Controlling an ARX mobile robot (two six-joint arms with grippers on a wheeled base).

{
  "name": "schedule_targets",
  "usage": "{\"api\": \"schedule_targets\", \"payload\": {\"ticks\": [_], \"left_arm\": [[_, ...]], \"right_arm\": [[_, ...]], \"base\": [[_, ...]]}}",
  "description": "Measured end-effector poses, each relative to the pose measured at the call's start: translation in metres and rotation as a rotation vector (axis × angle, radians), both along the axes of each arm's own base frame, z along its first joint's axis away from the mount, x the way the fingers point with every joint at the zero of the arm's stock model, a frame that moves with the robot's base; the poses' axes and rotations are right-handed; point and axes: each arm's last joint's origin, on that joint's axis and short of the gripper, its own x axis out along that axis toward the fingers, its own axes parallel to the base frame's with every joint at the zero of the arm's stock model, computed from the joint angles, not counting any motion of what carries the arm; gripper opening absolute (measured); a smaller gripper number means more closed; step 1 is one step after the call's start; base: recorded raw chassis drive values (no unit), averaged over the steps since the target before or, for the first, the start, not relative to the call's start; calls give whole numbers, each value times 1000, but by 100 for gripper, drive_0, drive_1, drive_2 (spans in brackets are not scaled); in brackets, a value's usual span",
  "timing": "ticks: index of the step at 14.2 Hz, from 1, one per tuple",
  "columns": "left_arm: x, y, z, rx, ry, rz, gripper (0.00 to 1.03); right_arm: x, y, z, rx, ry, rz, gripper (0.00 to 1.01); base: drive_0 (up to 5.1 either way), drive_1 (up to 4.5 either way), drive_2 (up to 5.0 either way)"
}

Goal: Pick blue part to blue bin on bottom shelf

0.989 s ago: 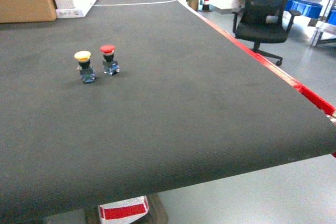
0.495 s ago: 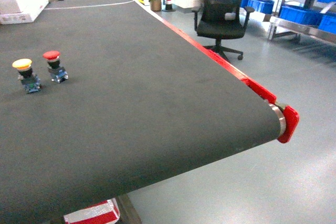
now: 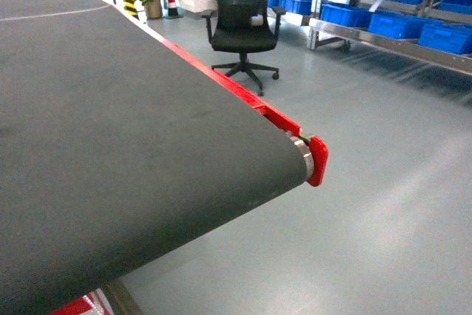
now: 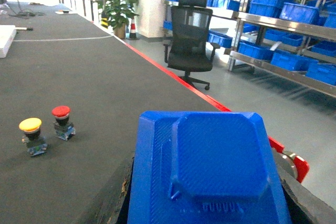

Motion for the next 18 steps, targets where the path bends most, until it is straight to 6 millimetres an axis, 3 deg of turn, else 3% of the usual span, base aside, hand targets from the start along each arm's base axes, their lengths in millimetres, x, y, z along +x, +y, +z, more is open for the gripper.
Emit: {"api": "schedule_targets", "payload": {"ticks": [18], "left_arm": [[0, 0, 0, 0, 0, 0, 45]], "right_arm": [[0, 0, 0, 0, 0, 0, 98]], "base": [[-161, -161, -161]]}}
